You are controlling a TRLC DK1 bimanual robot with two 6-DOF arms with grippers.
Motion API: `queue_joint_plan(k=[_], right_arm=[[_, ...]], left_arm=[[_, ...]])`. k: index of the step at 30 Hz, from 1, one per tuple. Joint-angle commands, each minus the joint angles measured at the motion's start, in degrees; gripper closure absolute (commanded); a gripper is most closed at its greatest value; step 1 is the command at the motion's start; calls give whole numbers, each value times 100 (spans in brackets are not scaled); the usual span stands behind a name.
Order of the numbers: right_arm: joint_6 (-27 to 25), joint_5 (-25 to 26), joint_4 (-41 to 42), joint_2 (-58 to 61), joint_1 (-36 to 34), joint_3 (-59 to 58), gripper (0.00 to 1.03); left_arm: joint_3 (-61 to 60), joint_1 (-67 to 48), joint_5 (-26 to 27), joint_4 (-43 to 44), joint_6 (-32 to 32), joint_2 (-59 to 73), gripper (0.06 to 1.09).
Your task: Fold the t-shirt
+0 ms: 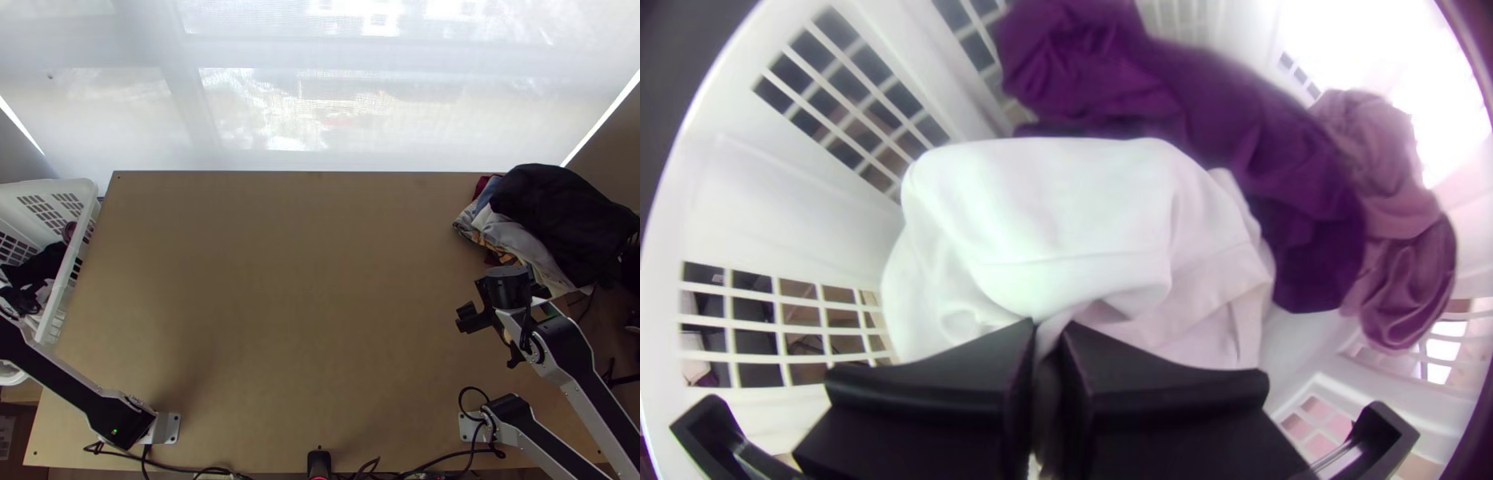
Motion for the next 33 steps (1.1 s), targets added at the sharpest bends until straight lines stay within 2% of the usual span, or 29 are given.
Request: queue_joint_plan(k=[1,4,10,20,27,33], right_arm=[[56,-3,92,-27,-1,-59,5],[73,-3,109,-106,34,-103,5],[21,-3,144,-414,69,-261,5],[-6,-12,153,-915,104,-525,5],[38,-21,180,-1284,130,-788,5],[56,-21,153,-1539,148,-982,5]], left_arm=[[-637,-154,25,-183,-168,-1981,105],[-707,-241,131,-535,-265,-2851,105],[-707,-250,843,-1238,-792,-4538,105],[-180,-980,1238,-1369,-1452,-6604,105],[242,-2790,1238,-1097,-1557,-7412,105],[549,-5515,1247,-2073,-1531,-7395,105]])
